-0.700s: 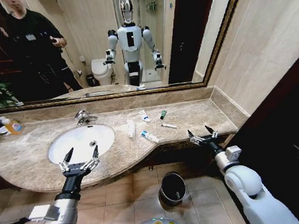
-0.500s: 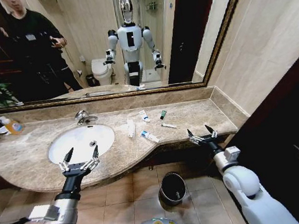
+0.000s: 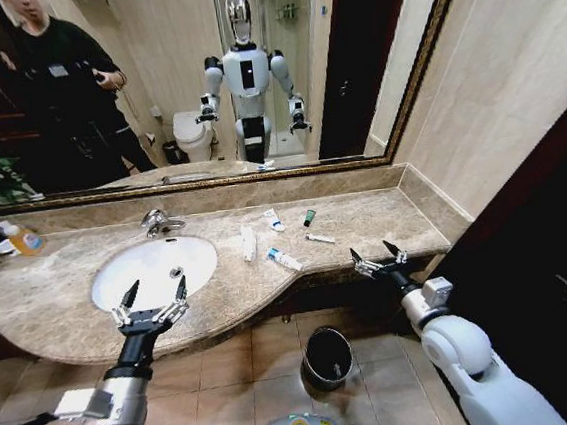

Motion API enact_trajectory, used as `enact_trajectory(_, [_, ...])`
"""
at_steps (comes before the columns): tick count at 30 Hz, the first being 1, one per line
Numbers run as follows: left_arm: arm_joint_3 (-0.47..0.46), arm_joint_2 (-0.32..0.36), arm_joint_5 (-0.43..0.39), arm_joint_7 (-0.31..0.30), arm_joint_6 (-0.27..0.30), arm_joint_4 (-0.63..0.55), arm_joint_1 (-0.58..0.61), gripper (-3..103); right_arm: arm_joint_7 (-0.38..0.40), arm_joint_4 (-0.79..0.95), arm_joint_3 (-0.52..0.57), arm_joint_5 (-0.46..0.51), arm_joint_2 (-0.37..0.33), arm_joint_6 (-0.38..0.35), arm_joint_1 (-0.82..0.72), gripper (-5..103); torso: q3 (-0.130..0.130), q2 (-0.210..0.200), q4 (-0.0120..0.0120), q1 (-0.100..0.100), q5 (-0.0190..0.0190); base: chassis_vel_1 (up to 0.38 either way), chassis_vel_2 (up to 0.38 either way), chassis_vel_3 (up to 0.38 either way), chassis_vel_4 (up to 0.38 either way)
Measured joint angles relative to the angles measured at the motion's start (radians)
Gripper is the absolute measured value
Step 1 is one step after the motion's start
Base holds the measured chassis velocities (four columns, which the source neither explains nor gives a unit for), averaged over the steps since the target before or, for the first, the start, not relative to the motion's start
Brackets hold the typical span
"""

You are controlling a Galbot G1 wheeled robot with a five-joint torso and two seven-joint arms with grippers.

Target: Pick up the trash from the sink and place it in the trash bin.

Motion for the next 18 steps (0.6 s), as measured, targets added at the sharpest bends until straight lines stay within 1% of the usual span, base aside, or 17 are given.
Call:
enact_trajectory(2, [0.0, 0.0, 0.0, 0.0, 0.0, 0.0, 0.0, 100, 0.005, -0.001, -0.006, -0.012, -0.001, -0.002, 0.008, 100, 0.0, 0.0, 0.0, 0.0, 0.0, 0.0, 0.0, 0.0, 0.0])
enact_trajectory(9, [0.0, 0.0, 0.0, 0.0, 0.0, 0.0, 0.0, 100, -0.015, -0.02, -0.01, -0.046, -0.004, -0.002, 0.017, 100, 0.0, 0.0, 0.0, 0.0, 0.0001, 0.0, 0.0, 0.0, 0.0])
enact_trajectory(13, [0.0, 0.0, 0.0, 0.0, 0.0, 0.0, 0.0, 100, -0.026, -0.04, -0.016, -0.043, -0.031, -0.002, 0.04, 100, 0.0, 0.0, -0.0001, 0.0, 0.0002, 0.0, 0.0, 0.0, 0.0])
enact_trajectory(14, [0.0, 0.0, 0.0, 0.0, 0.0, 0.0, 0.0, 100, -0.046, -0.055, -0.019, -0.023, -0.057, 0.004, 0.054, 100, 0.0, 0.0, 0.0, 0.0, 0.0003, 0.0, 0.0, 0.0, 0.0])
enact_trajectory(15, [0.0, 0.0, 0.0, 0.0, 0.0, 0.0, 0.0, 100, -0.082, -0.071, -0.02, 0.006, -0.09, 0.004, 0.068, 100, 0.0, 0.0, 0.0, 0.0, -0.0001, 0.0, 0.0, 0.0, 0.0])
enact_trajectory(16, [0.0, 0.0, 0.0, 0.0, 0.0, 0.0, 0.0, 100, -0.082, -0.071, -0.02, 0.006, -0.09, 0.004, 0.068, 100, 0.0, 0.0, 0.0, 0.0, -0.0001, 0.0, 0.0, 0.0, 0.0])
enact_trajectory(18, [0.0, 0.0, 0.0, 0.0, 0.0, 0.0, 0.0, 100, -0.173, -0.106, -0.02, 0.046, -0.141, 0.005, 0.098, 100, 0.0, 0.0, -0.0001, 0.0, 0.0003, 0.0, 0.0, 0.0, 0.0])
